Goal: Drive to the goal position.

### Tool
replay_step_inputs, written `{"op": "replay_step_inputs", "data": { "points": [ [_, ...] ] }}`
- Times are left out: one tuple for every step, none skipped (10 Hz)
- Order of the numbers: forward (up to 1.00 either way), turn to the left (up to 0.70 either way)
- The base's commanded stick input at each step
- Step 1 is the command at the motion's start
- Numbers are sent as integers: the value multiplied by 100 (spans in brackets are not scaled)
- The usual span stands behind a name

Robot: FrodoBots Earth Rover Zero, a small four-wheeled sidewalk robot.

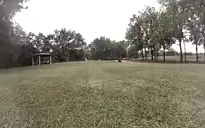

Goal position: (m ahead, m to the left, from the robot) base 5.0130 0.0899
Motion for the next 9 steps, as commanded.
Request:
{"op": "replay_step_inputs", "data": {
  "points": [
    [70,0],
    [70,0],
    [70,0],
    [70,0],
    [70,0],
    [70,0],
    [70,0],
    [70,0],
    [70,0]
  ]
}}
